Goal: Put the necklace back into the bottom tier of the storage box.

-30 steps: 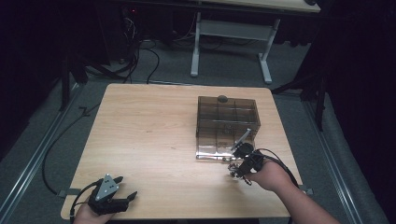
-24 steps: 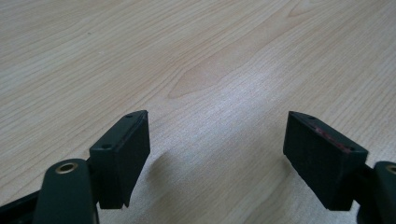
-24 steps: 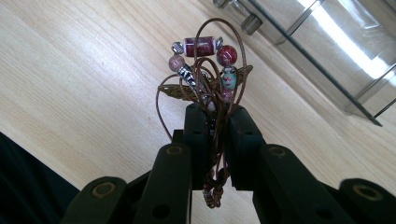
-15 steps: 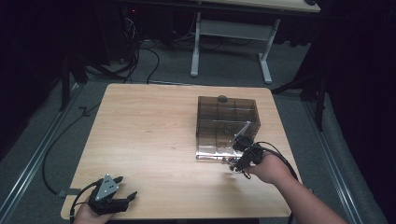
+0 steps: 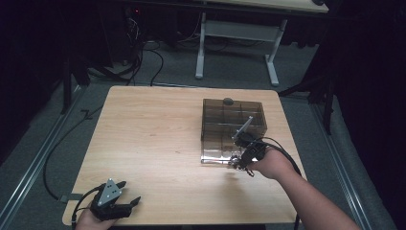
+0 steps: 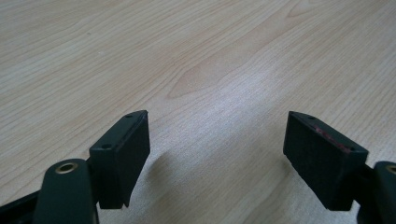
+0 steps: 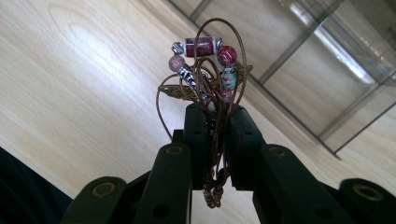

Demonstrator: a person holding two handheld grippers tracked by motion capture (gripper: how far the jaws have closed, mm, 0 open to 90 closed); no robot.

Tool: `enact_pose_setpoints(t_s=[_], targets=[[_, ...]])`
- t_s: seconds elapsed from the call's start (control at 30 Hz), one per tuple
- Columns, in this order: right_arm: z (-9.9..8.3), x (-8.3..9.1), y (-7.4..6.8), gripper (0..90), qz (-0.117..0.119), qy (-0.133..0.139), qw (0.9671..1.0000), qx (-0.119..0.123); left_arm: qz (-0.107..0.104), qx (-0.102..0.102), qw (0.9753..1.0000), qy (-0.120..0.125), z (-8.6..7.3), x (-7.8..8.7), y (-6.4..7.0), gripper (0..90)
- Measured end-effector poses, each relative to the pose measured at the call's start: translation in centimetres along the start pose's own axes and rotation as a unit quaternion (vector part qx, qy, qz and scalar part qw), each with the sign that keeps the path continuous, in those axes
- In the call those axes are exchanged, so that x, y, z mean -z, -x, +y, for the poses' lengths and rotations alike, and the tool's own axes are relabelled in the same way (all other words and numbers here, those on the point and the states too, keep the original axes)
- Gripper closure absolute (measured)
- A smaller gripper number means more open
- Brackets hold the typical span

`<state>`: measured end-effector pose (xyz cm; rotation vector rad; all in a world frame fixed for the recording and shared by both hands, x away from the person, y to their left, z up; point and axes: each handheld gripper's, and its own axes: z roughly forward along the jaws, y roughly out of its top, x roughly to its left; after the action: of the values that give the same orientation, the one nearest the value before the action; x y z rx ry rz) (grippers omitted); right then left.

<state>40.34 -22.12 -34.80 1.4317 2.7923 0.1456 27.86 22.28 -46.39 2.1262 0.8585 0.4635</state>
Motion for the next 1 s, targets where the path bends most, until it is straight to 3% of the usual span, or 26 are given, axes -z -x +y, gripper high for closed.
enact_pose_setpoints(t_s=[0.6,1.0], targets=[[3.2,0.3,1.2,80.3,-0.011,0.006,0.9999,0.001,-0.001,0.000,1.0000,-0.001,0.0,0.0,0.0,23.1],[5.3,-2.7,2.6,80.3,-0.019,-0.017,0.9997,-0.008,-0.002,0.002,1.0000,0.001,0.0,0.0,0.0,23.0]])
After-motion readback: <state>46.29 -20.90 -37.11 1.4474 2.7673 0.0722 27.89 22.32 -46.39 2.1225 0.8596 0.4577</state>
